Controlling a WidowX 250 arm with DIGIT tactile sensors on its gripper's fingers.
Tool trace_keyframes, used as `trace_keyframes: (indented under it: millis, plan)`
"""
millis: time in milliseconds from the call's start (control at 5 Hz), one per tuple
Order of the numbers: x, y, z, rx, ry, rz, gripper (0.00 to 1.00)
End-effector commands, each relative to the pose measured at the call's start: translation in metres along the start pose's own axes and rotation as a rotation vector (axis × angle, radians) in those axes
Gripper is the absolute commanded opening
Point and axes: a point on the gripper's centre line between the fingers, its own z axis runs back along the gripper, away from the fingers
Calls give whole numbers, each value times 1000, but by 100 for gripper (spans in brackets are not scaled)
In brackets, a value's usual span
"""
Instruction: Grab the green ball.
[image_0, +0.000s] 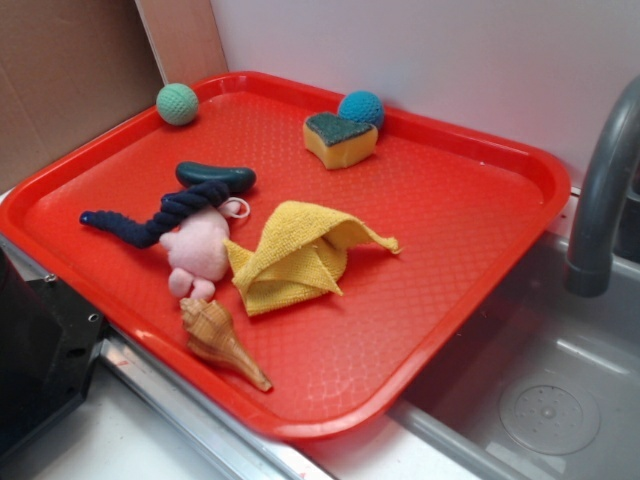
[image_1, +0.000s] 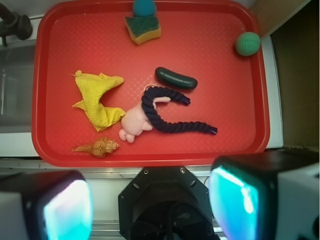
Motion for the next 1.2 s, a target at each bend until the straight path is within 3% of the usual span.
trace_keyframes:
  millis: [0, 200, 400, 600, 1000]
  plan:
    - [0, 0, 0, 0, 0, 0, 100]
    - [30, 46, -29, -36, -40, 252, 100]
    - [60, 79, -56, 13, -102, 396, 100]
    - [83, 126, -80, 98, -188, 551, 100]
    - [83, 126, -80, 98, -188, 551, 100]
